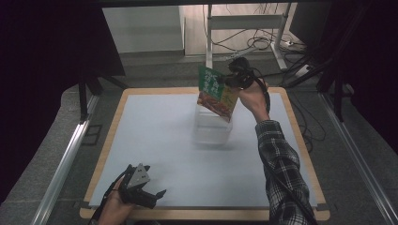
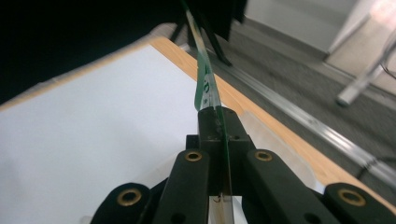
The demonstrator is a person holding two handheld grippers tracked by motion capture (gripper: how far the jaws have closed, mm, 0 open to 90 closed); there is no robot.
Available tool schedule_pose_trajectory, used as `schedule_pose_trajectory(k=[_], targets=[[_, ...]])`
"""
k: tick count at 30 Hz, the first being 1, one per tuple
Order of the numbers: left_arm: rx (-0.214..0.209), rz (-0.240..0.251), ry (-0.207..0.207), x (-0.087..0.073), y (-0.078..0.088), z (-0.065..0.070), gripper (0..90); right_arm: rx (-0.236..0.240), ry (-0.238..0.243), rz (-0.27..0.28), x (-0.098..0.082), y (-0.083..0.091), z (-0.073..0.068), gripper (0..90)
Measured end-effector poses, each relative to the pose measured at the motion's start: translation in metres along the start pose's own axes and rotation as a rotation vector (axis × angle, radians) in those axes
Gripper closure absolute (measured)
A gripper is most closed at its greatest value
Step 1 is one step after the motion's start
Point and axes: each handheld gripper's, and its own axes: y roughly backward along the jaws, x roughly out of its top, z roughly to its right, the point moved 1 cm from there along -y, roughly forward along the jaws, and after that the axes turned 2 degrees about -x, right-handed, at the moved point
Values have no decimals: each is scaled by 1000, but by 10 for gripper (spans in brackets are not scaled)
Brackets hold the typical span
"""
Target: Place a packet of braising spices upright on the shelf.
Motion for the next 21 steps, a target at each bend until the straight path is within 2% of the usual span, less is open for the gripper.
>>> schedule_pose_trajectory(k=[4, 9, 14, 18, 21], targets=[[0, -4, 0, 0, 0, 0, 6, 11, -27, 3, -3, -6, 3, 891], [-2, -10, -7, 0, -1, 1, 7, 3, -22, -7, 0, -12, 2, 891], [2, -14, -13, 0, -1, 2, 7, 10, -55, -8, 0, -20, 1, 891], [3, -16, -15, 0, -2, 2, 8, 9, -55, -25, -2, -30, -2, 892], [3, -16, -15, 0, -1, 2, 9, 16, -56, -12, -3, -35, -4, 890]])
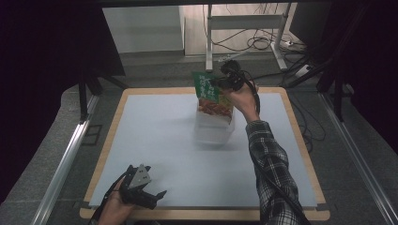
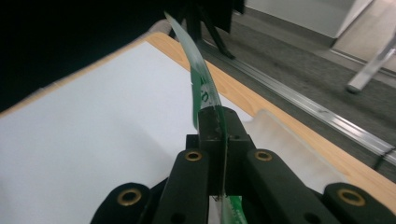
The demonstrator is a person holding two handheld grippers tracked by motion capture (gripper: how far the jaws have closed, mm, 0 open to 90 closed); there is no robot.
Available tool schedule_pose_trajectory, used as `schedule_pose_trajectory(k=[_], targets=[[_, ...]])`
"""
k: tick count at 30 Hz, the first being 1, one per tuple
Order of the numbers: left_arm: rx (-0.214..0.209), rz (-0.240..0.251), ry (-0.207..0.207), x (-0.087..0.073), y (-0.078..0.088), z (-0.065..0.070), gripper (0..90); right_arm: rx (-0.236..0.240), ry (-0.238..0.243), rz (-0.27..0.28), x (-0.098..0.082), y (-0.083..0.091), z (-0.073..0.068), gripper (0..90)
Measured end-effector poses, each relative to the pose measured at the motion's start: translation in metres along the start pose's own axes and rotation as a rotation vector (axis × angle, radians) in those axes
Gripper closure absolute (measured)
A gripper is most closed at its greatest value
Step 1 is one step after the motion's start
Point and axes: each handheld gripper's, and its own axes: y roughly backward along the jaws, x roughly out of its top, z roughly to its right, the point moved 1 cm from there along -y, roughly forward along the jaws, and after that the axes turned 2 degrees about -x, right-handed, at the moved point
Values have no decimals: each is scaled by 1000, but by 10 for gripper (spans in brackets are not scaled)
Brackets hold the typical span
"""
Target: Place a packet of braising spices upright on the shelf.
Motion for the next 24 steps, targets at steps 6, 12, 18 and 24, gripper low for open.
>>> schedule_pose_trajectory(k=[6, 12, 18, 24], targets=[[1, 2, 2, 0, 0, 0, 9, -32, 29, -12, 5, -4, -6, 794], [2, 0, 1, 0, 0, 0, 8, -60, 48, -21, 3, -3, -5, 671], [1, -2, 0, 0, -1, 0, 8, -72, 70, -31, 3, 0, -10, 533], [0, -4, -1, -1, -1, 1, 8, -71, 81, -32, 3, 3, -15, 401]])
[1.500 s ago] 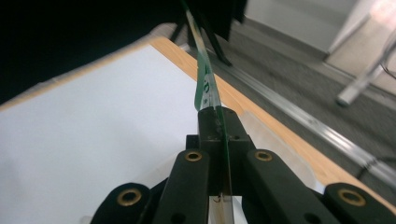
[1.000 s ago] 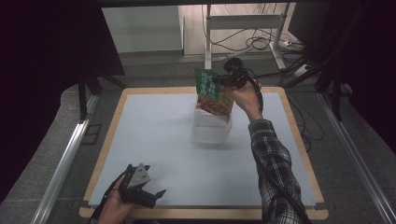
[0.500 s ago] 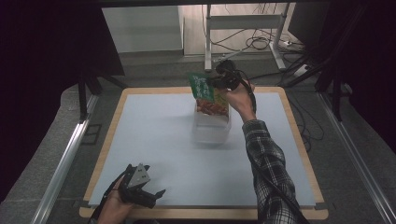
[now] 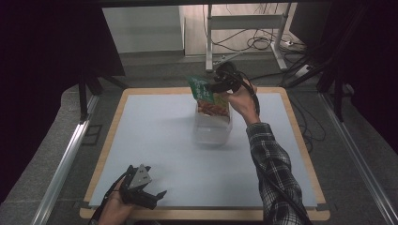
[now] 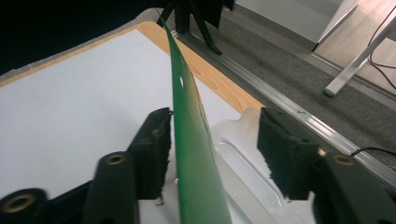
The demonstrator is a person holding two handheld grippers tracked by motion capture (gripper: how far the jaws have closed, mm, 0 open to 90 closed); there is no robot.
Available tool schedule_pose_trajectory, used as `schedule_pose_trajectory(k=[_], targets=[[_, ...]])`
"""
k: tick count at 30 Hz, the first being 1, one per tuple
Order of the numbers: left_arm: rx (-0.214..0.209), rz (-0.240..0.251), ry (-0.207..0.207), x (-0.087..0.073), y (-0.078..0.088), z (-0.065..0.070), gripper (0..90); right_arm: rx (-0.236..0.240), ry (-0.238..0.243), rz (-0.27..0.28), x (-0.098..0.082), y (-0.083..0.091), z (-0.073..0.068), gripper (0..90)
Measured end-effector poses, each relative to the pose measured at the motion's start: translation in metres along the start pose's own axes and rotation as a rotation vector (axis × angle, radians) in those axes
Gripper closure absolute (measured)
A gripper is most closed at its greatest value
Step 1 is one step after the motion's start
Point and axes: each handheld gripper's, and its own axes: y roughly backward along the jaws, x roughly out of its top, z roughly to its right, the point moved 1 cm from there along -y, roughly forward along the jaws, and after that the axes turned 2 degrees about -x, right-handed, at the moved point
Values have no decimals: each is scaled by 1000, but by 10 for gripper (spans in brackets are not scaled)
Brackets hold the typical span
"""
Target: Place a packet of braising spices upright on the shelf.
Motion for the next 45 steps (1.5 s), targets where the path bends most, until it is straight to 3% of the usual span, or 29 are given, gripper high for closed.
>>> schedule_pose_trajectory(k=[9, 22, 34, 45], targets=[[1, -1, -1, 0, 0, 0, 8, -3, 5, 3, -5, 4, -3, 259], [4, -5, -5, 0, -1, 1, 8, 28, -5, -6, -16, 11, -6, 79], [9, 0, -11, -1, -1, 1, 9, 54, -24, 21, -26, 23, -5, 13], [9, 10, -11, -1, 0, 1, 8, 44, -22, 52, -38, 36, -9, 0]])
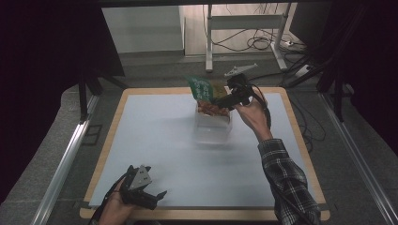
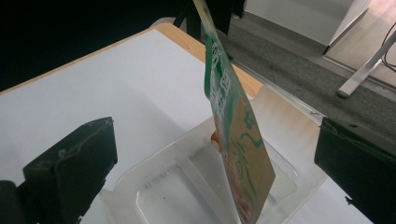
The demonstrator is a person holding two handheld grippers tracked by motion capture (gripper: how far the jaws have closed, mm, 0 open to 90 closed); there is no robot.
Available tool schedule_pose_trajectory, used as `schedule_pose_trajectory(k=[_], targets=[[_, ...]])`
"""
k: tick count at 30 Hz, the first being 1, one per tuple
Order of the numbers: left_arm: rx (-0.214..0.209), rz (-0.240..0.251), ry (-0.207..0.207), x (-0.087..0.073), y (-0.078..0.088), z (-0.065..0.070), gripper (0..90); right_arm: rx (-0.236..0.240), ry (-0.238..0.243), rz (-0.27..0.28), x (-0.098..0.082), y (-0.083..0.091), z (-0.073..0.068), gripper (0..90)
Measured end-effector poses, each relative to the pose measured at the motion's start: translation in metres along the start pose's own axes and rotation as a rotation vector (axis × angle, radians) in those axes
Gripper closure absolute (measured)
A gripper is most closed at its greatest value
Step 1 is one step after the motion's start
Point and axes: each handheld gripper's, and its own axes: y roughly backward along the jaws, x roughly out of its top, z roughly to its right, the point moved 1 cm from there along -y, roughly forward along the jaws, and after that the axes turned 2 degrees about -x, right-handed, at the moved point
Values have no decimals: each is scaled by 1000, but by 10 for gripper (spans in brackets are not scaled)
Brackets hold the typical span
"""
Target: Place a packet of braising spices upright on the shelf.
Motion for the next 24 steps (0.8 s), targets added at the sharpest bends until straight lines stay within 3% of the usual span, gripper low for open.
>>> schedule_pose_trajectory(k=[24], targets=[[-12, 13, 9, 0, 0, 0, 1, 22, 6, -23, -43, 13, -14, 0]])
